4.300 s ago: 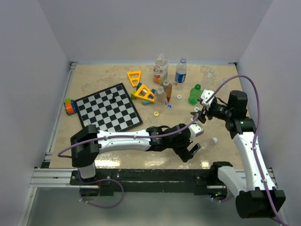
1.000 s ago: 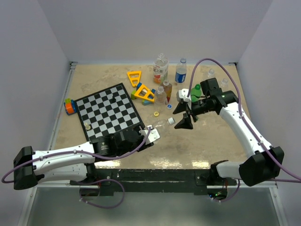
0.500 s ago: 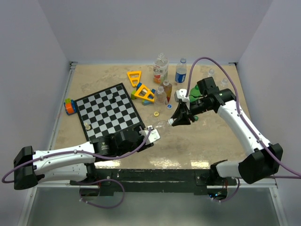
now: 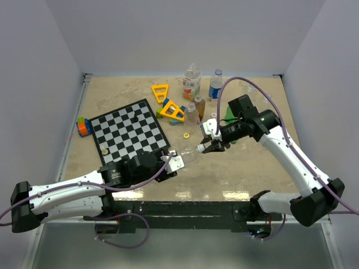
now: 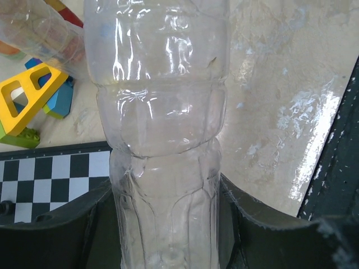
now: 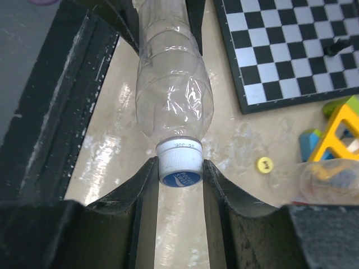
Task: Unscrew the bottle caps
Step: Unscrew the bottle cap from the plastic bottle.
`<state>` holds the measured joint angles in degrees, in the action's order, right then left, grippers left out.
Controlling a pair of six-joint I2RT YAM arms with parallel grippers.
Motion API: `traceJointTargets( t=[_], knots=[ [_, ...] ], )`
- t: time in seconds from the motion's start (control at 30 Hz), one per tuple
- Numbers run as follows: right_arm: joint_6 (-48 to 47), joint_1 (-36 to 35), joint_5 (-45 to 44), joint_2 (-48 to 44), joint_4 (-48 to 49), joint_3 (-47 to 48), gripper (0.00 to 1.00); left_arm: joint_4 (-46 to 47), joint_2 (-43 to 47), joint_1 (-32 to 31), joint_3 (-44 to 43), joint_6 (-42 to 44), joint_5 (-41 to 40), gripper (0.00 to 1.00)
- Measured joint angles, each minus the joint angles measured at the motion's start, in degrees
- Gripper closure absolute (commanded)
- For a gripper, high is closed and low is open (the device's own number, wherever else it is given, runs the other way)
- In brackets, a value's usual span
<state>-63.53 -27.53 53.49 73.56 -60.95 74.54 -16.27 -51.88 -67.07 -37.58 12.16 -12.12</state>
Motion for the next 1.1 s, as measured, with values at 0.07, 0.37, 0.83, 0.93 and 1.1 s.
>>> traceJointTargets(
  t=[0.07,0.37,0.83,0.93,1.1],
  knots=[
    [-4.63,-0.9,-1.29,-2.25,-0.39,0.02,1.0,0.15,0.98,1.01,0.0,-0.02,3.15,1.0],
    [-20.98,-1.81,-7.06,-13.2,-1.27,-2.99,1.0,2.19,-3.21,7.93,-3.32,-1.25,22.6,1.0],
    [-17.46,-1.66,-13.84,-19.87,1.6,-10.82,0.88,-0.74,-13.0,9.81,-8.61,-3.19,31.56,1.0],
    [-14.45,-1.66,-13.73,-20.06,3.15,-11.26,0.69,-0.79,-12.79,9.79,-8.61,-3.48,30.21,1.0],
    [-8.66,-1.38,-13.03,-20.17,7.17,-11.3,0.3,-0.96,-10.82,9.31,-8.39,-3.41,26.86,1.0]
  ],
)
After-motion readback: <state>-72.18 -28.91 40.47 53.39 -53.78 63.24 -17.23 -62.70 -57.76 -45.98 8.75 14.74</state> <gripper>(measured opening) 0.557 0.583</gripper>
